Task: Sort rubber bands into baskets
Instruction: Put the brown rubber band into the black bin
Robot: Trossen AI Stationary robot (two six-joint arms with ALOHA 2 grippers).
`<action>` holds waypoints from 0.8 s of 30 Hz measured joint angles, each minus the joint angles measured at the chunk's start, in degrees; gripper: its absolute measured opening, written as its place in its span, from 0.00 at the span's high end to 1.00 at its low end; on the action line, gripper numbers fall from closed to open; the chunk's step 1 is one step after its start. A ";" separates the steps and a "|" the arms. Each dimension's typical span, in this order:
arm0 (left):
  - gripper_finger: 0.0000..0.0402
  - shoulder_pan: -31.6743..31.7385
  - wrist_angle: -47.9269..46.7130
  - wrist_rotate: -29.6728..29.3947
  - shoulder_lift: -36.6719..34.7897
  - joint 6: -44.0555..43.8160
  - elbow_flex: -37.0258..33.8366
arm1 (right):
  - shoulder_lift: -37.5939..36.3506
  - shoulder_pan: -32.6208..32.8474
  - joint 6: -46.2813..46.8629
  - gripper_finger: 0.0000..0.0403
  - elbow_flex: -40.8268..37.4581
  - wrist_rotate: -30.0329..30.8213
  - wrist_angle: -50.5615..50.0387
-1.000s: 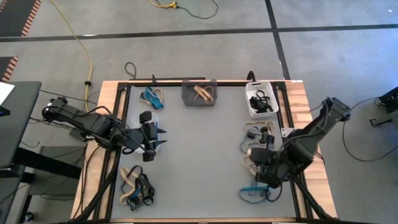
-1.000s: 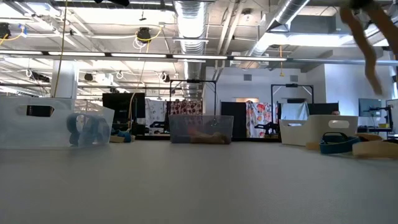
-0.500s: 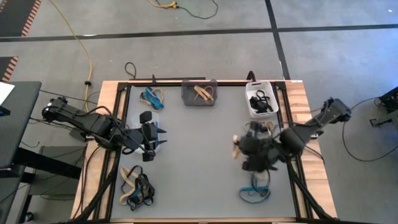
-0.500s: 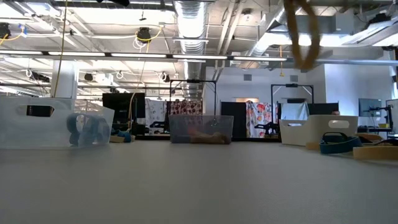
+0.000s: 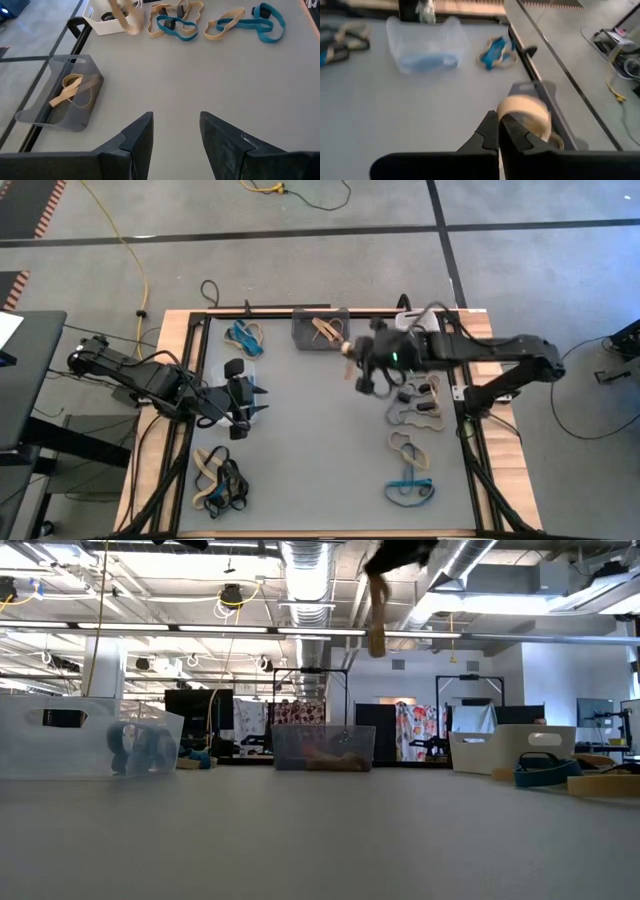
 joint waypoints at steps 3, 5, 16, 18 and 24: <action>0.62 0.00 0.00 0.00 0.00 -0.04 0.00 | 2.27 -5.50 -2.33 0.94 0.01 -7.90 5.12; 0.62 0.00 0.00 0.00 0.00 -0.06 0.00 | 4.58 -8.67 -3.75 0.94 0.01 -12.23 8.21; 0.62 0.00 0.86 0.00 0.00 -0.17 -0.02 | 16.96 -22.76 -9.44 0.94 -0.01 -16.85 23.78; 0.62 0.00 1.21 0.00 0.00 0.02 -0.02 | 18.78 -24.67 -9.68 0.94 0.01 -17.95 26.62; 0.62 0.00 2.60 -0.03 0.00 1.29 -0.02 | 25.19 -29.25 -8.72 0.94 -0.03 -24.43 30.05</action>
